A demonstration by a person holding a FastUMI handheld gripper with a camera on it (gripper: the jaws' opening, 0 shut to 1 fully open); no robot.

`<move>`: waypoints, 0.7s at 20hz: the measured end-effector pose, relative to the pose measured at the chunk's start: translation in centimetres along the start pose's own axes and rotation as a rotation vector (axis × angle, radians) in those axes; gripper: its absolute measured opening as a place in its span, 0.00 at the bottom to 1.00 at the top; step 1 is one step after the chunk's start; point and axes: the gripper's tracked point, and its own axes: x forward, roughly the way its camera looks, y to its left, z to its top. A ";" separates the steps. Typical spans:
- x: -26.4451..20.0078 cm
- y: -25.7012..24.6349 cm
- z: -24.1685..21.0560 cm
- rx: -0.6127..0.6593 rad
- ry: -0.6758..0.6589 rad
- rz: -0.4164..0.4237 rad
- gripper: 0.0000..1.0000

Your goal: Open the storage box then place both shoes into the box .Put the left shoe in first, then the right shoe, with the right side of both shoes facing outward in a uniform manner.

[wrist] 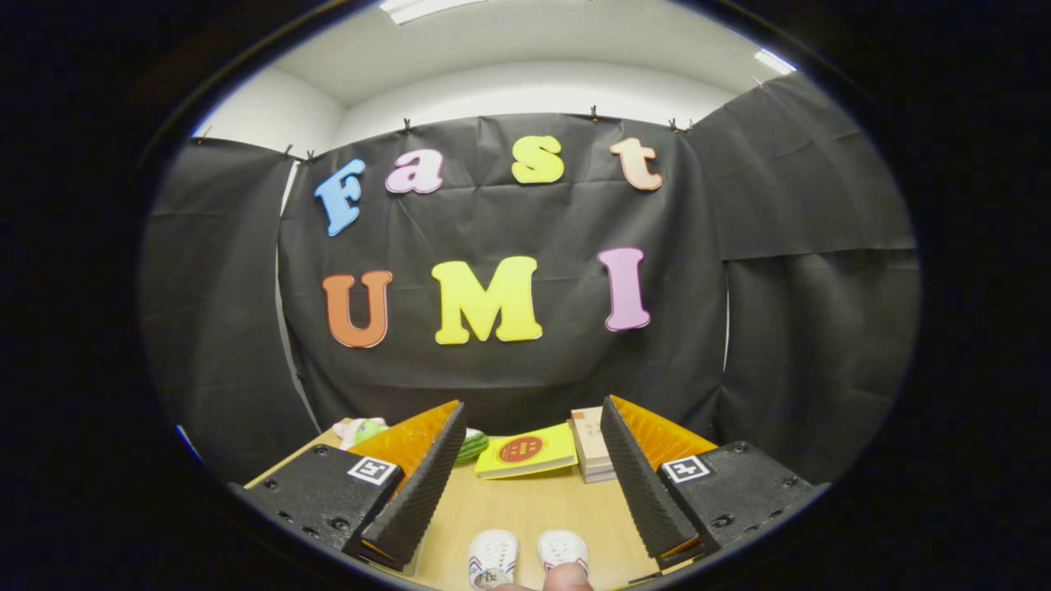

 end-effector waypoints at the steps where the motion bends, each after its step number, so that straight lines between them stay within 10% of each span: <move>1: 0.1 0.0 0.1 -0.001 -0.001 0.003 1.00; 14: 0.7 1.3 -4.4 0.044 0.113 0.103 1.00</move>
